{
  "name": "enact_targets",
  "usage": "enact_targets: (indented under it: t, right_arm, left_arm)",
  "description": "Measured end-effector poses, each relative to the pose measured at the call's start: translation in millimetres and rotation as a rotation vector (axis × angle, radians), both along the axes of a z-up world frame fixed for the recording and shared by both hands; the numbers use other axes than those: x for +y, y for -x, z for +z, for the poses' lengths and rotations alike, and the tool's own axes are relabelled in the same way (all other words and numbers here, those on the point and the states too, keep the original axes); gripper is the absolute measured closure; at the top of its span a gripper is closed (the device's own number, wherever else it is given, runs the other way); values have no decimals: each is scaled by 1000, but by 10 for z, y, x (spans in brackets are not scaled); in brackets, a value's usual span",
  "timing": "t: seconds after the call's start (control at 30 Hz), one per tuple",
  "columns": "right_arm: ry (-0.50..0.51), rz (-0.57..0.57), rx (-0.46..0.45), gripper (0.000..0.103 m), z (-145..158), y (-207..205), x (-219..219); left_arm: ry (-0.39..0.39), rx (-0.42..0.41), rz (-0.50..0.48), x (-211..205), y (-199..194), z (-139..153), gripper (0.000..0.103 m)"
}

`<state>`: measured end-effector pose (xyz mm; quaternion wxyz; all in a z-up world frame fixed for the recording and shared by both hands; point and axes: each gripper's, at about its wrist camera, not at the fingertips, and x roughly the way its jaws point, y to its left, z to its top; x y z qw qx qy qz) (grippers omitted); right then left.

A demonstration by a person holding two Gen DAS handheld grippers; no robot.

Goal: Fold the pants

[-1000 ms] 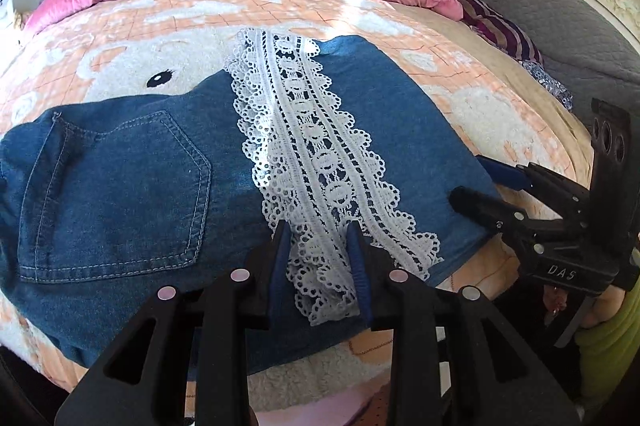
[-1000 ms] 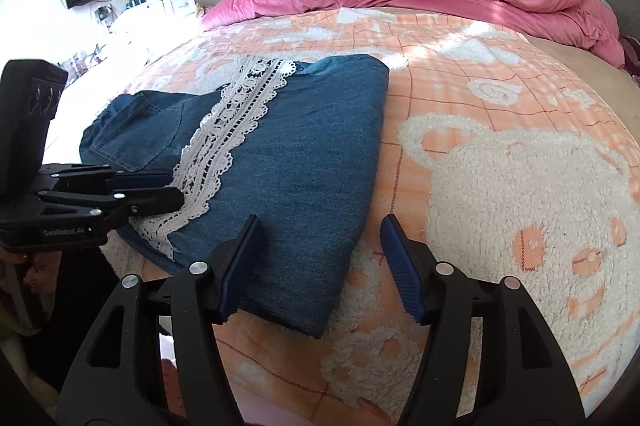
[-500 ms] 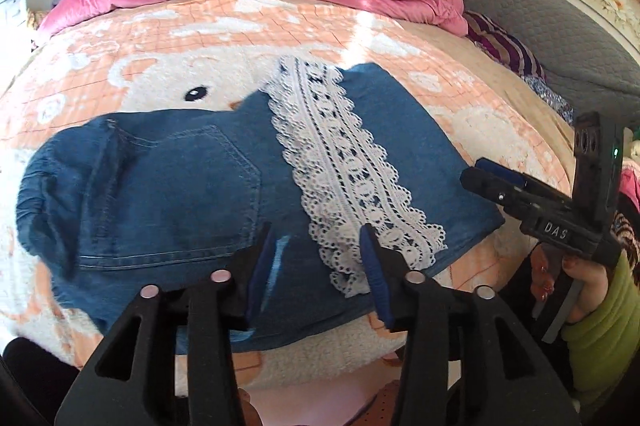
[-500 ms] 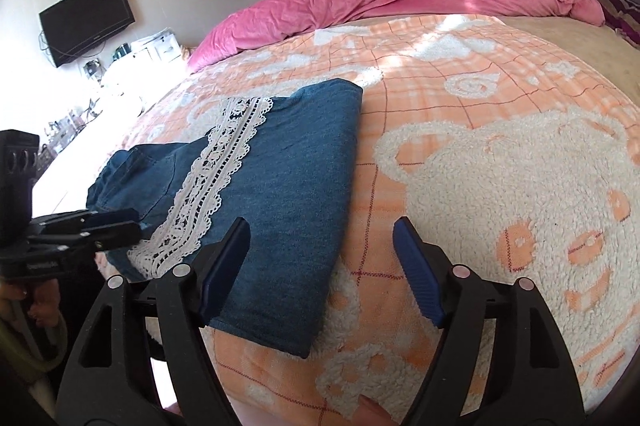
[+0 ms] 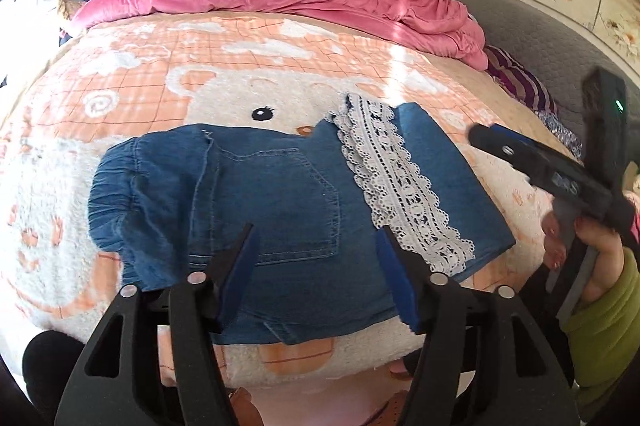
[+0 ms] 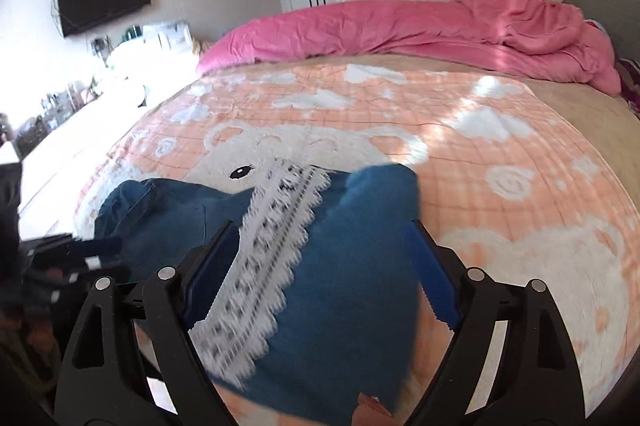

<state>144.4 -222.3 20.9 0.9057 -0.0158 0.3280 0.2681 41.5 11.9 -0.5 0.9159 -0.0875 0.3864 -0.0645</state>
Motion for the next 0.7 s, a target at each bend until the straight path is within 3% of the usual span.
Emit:
enact_targets:
  t: [0.2,0.3,0.4,0.47,0.57,0.6,0.7]
  right_arm:
    - [181,16,92,26,-138,-531,743]
    - [235,-15,126,38,-267,-720,928]
    - [251,-33,132,41,-338,-831,1022]
    - [291,-43,142,42,-410,-866,1076]
    - [358,-16,156,56,-573,-890,1196]
    - [365,-11,160,64,-614,-894,1220]
    - [335,-9,155,68,-553,-858,1241]
  left_arm:
    - [15,-45,107,389,93,92,32]
    - [-11,-73,165,588,153,108,31]
    - [-69,-98,214,691,209,87,29]
    - [-84,-101,214,710,201,70,29]
    - [-45,-83,184,725,165,25,24]
    - [-41,-77,177,722,159,13,24]
    - [-20,-74,180,780,171,11,24]
